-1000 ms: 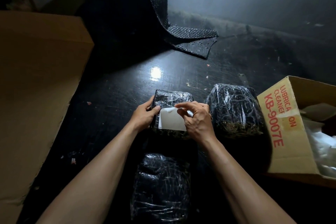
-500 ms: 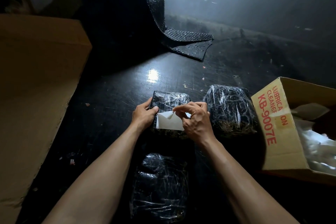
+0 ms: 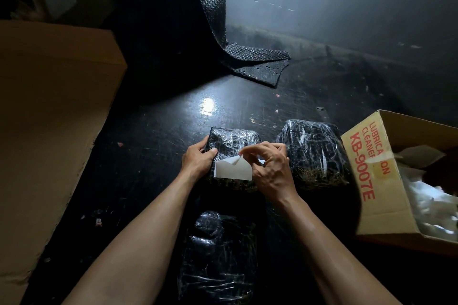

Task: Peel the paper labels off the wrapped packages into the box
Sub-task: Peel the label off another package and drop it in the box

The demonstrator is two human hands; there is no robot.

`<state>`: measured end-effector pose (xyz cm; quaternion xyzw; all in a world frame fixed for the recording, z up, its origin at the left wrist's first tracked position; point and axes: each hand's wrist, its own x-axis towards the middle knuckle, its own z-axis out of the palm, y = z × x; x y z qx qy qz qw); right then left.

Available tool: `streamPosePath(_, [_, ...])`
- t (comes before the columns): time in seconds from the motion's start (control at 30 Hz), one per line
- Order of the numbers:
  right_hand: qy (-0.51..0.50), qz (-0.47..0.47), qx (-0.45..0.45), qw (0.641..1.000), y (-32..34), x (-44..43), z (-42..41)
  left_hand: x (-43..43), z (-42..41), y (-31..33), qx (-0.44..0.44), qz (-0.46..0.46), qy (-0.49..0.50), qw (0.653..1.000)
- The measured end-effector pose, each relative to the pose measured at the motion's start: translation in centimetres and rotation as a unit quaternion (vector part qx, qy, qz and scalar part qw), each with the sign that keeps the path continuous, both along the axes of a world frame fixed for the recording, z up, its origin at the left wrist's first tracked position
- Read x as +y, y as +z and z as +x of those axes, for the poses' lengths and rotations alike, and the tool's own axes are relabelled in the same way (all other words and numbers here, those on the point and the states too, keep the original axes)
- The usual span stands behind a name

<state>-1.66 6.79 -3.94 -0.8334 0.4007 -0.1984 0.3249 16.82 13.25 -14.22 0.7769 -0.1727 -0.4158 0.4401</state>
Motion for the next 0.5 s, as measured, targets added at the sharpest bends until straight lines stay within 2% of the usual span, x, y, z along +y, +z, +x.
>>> streamPosePath(0.33, [0.005, -0.001, 0.018, 1.0, 0.1, -0.2, -0.6, 0.7, -0.4, 0.2, -0.057, 0.001, -0.036, 0.998])
streamPosePath(0.5, [0.0, -0.016, 0.021, 1.0, 0.3, -0.4, -0.1, 2.1, -0.8, -0.3, -0.021, -0.012, -0.061, 0.998])
